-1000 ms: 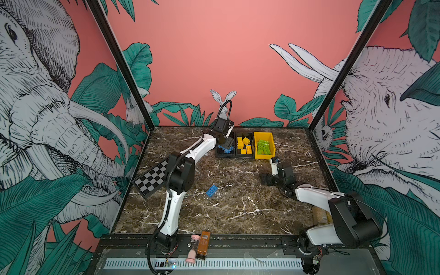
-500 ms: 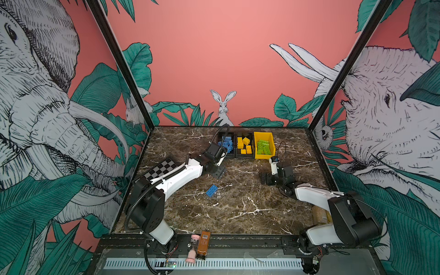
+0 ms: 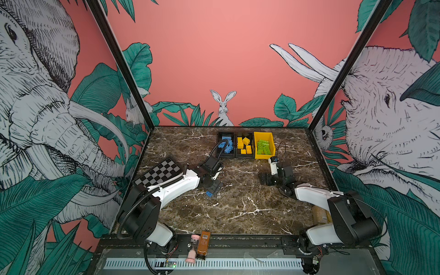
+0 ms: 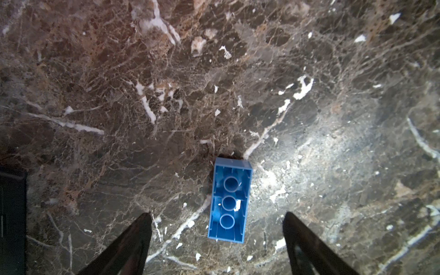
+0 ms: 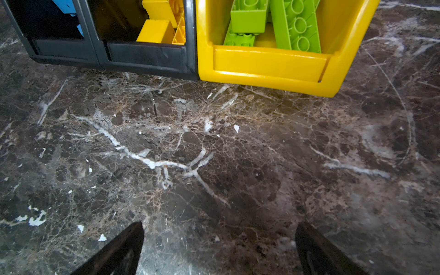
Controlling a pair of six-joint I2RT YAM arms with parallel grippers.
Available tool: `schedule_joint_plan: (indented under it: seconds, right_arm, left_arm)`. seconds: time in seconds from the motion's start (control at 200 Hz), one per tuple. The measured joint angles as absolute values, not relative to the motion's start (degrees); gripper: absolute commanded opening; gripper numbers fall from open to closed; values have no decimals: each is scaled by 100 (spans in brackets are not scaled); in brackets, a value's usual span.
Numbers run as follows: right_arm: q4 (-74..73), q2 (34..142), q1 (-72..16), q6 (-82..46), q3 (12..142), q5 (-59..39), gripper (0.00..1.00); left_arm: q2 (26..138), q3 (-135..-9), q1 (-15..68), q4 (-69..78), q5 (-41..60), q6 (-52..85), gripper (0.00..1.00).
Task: Sort the legos into containers by color
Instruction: 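Return the left gripper to the last blue brick and grasp it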
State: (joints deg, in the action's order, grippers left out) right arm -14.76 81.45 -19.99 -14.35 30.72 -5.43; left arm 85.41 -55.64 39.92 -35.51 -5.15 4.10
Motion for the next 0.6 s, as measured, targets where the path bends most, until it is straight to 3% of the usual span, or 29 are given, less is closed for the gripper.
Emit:
schedule_joint_plan:
  seconds: [0.6]
  right_arm:
    - [-1476, 8145, -1999, -1435, 3072, -576, 98]
  left_arm:
    - [9214, -5468, 3992, -3310, -333, 495, 75]
